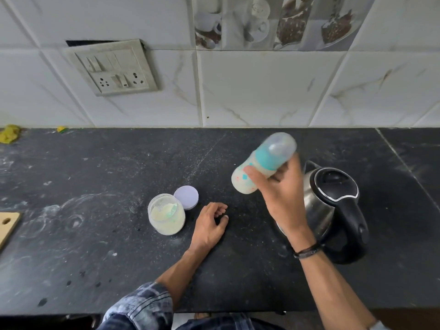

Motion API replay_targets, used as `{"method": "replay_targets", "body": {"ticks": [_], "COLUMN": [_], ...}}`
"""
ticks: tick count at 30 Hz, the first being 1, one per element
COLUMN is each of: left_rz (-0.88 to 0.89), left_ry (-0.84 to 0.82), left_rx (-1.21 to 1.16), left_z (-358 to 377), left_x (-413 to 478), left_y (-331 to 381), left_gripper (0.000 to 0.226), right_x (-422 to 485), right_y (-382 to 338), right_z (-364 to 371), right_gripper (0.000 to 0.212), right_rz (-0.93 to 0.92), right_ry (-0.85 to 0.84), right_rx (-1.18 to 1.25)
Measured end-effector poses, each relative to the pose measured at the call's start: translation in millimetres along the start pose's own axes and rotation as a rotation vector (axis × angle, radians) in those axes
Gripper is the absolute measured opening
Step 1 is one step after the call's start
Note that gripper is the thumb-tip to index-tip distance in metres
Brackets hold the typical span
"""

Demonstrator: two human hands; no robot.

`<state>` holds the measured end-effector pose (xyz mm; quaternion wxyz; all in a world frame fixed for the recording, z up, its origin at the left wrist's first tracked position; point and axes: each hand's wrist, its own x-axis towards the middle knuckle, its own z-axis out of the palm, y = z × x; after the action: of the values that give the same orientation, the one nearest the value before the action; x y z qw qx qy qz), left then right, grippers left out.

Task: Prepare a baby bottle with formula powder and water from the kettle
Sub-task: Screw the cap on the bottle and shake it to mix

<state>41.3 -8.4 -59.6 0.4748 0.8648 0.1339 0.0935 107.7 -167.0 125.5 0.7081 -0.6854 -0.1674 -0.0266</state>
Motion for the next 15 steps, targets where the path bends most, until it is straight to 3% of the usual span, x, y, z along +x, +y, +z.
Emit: {"method": "replay_targets", "body": {"ticks": [2,5,8,15], "left_rz": [0.006,-0.011,0.005,0.0], "left_ry": [0.003,0.009,-0.002,0.013], "left_rx": [-0.001,0.01,-0.003,0.004], "left_z": [-2.2,-1.8,-0.5,0.6], "left_x": [3.6,2.6,-0.1,1.7], "left_y": [1.9,1.8,0.2,-2.2], "left_gripper": [0.023,0.023,0.024,0.024], "right_x": [4.4,9.4,5.8,7.6], "right_y": [-0.4,3.3,7.5,7.6], "right_z": [-4.6,-4.2,-5.3,-8.9], "right_gripper": [0.053,0.059,0.056,0.048], "right_rz": [-0.025,0.054,0.077,0.173], "right_ry": [0.04,-0.058,0.042,0.002], "right_rx": [0.034,-0.059,0.103,0.208]}}
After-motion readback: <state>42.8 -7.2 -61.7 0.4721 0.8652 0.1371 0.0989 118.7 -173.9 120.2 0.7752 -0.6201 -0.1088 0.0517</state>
